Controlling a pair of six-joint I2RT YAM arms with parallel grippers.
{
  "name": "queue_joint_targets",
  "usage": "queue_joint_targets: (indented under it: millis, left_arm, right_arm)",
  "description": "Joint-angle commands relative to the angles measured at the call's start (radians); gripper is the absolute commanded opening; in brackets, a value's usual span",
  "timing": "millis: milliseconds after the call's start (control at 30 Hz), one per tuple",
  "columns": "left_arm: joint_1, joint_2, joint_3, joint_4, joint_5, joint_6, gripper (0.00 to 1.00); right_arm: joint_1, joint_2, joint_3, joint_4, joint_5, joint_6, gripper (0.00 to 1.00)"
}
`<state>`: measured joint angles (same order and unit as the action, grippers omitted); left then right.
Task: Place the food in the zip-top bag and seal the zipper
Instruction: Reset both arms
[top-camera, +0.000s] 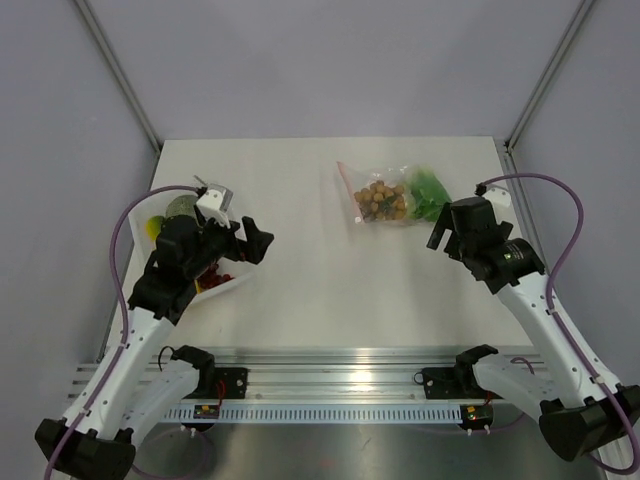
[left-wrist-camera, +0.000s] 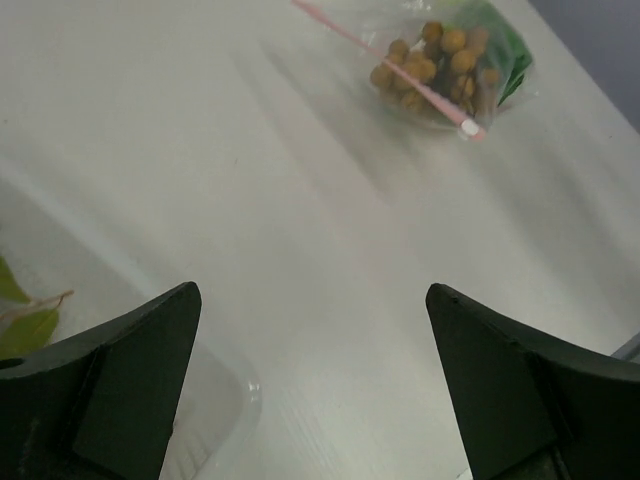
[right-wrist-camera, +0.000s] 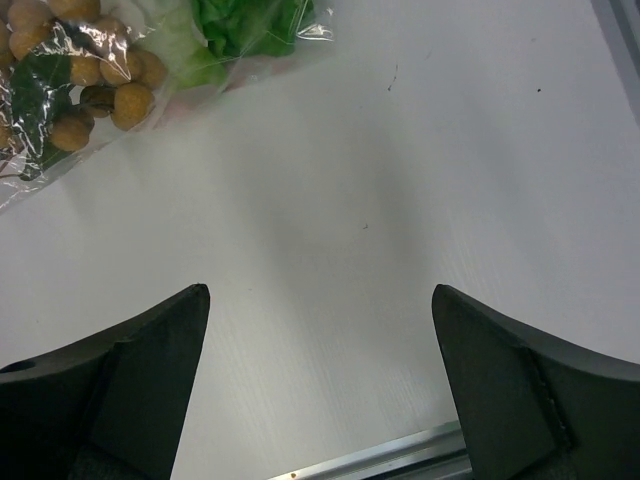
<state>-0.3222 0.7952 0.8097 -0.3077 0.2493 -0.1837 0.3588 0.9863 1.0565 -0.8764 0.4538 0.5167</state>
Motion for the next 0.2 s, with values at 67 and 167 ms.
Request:
queue_joint_targets:
  millis: [67, 167]
  left_arm:
    - [-0.005, -0.192, -0.099, -0.022, -0.177, 0.038, 0.99]
    - [-0.005, -0.234, -0.109, -0.034, -0.208, 0.047, 0.99]
  right_arm:
    - [-0.003, -0.055, -0.046, 0.005, 0.074, 0.068, 0.99]
    - [-0.003, -0.066, -0.09, 0.02, 0.092, 0.081, 1.0]
